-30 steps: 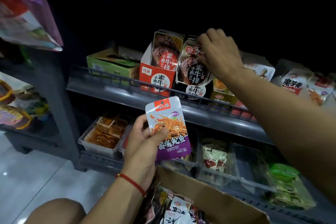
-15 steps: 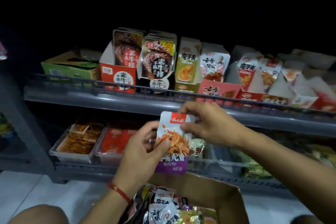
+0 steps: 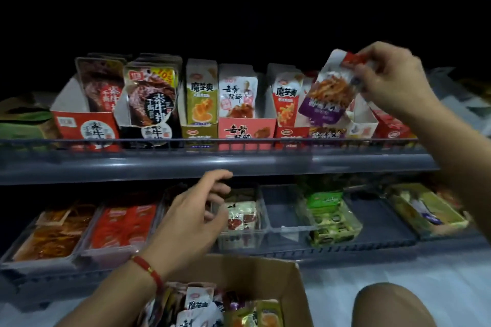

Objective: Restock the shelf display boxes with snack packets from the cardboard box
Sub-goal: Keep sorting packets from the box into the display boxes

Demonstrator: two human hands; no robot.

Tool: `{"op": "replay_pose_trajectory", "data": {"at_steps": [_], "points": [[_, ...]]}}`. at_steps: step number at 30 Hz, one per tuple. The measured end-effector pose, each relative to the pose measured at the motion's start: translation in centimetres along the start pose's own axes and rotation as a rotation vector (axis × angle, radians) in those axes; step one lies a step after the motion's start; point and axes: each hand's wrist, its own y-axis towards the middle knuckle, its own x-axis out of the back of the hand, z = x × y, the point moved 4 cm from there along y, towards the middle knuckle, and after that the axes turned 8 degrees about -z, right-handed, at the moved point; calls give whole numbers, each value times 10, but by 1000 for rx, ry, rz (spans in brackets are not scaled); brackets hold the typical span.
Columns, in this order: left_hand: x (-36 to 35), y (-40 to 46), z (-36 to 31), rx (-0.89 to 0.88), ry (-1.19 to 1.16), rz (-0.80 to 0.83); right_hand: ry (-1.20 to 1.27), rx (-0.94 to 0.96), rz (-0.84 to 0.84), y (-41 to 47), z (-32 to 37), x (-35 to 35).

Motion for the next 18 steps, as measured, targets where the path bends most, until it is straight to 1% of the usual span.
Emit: {"op": "replay_pose_trajectory", "data": {"at_steps": [2,4,12,15,18], "points": [[-4,7,-8,-4,13,5,-63,-63,-13,18,-16,-4],[-9,13,-15,1,15,5,-97,-86,-10,29,-27,-12],[-14,23,-26,6,33,-32,-102,-130,-15,56,-41,-26],[-14,25,-21,20,36,-41,-119,-104,-3,57,-48,-31],[-18,27,-17,25,42,-34,-189,-39,90,48,-52,-52]]}}
